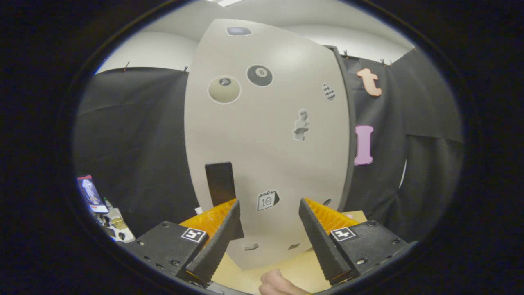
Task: Open the shoe cabinet door, grab the shoes and put them into the shoe cabinet, then close the shoe cabinet door.
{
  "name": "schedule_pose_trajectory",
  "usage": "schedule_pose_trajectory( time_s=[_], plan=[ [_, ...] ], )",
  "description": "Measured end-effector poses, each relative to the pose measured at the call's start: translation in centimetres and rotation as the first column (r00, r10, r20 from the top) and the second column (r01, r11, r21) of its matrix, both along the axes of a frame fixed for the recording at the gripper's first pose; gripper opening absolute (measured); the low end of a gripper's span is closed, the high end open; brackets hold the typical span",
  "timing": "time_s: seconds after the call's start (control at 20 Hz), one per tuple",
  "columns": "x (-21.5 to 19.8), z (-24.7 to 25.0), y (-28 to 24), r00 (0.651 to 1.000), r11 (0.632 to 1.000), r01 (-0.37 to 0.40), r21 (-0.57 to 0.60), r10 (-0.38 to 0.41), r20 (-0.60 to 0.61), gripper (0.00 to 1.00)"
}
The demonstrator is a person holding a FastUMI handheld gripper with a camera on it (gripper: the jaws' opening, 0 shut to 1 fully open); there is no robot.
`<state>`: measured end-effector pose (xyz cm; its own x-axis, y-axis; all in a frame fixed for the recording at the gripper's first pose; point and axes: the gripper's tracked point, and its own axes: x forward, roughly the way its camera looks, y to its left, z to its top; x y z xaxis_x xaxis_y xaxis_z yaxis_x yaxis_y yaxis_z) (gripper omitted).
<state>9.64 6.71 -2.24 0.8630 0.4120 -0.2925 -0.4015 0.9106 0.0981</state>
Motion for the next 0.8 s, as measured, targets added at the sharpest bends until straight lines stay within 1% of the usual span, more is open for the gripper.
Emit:
schedule_pose_trajectory(
  time_s=[0.15,0.3,0.6,0.75,0.8],
  plan=[
    [1.0,-0.5,2.3,0.999,0.999,-0.023,-0.045,0.024,0.024,0.97],
    [1.7,-0.6,2.9,0.999,0.997,-0.014,-0.081,0.018,0.048,0.97],
    [2.4,-1.2,3.4,0.998,0.996,0.013,-0.087,-0.008,0.066,0.97],
    [2.1,-0.9,3.0,0.997,0.997,0.031,-0.065,-0.026,0.079,0.97],
    [1.8,-0.7,3.3,0.996,0.999,0.017,-0.049,-0.013,0.087,0.97]
  ],
)
